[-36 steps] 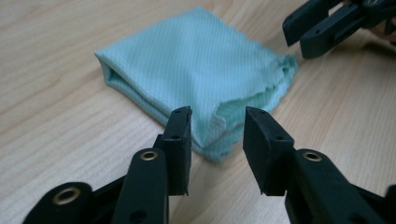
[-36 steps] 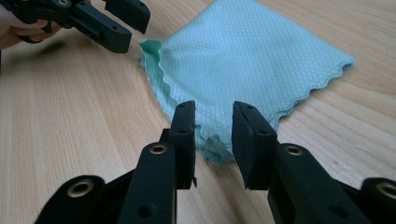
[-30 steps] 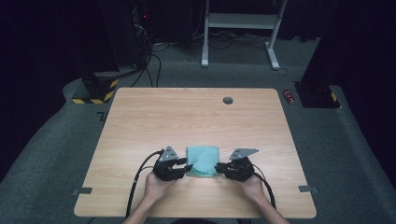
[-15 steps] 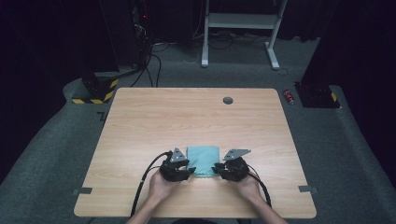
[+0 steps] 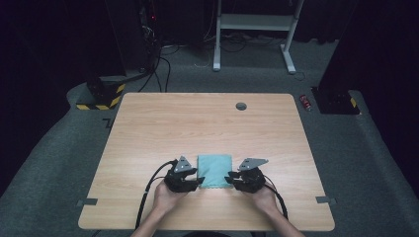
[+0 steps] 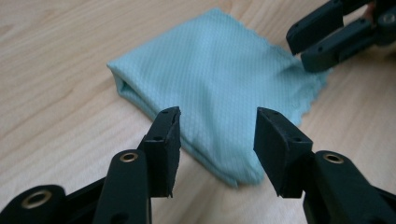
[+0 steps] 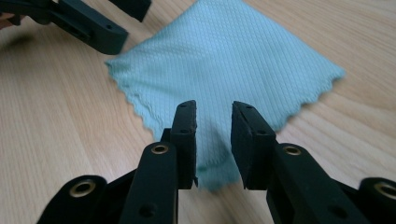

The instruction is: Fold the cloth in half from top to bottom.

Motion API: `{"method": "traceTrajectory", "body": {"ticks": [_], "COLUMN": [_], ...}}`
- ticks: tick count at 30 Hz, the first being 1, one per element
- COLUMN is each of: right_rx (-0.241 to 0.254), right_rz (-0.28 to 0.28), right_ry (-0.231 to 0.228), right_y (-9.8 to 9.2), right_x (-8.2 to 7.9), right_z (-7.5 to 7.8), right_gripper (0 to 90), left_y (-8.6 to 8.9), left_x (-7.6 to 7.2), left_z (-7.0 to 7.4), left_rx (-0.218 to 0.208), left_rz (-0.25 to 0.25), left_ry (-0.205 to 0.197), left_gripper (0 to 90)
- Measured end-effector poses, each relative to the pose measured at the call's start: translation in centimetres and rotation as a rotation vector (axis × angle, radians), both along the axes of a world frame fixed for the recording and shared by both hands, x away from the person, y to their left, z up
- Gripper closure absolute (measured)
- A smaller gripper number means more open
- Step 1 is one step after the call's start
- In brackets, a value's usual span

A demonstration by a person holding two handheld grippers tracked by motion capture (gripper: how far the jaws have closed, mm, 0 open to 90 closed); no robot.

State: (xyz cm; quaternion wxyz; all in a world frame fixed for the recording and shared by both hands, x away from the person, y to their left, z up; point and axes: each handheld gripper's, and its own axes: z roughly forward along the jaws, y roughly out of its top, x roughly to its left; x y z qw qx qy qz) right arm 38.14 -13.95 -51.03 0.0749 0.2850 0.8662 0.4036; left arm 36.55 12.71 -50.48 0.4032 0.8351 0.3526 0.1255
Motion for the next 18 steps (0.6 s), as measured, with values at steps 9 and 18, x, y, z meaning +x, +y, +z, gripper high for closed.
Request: {"method": "traceTrajectory", "body": {"ticks": [9, 18], "right_rx": [-0.049, -0.068], "right_rz": [0.014, 0.021], "right_ry": [-0.025, -0.033], "right_y": [1.8, 0.6], "right_x": [0.2, -0.8], "right_z": [-0.9, -0.8], "right_gripper": [61.7, 56.6], "left_y": [-1.2, 0.4], "left_x": [-0.2, -0.8], "left_z": [-1.1, -1.2], "left_rx": [0.062, 0.056], "left_rz": [-0.016, -0.011], "left_ry": [0.0, 0.03], "left_gripper": [50.6, 49.5]}}
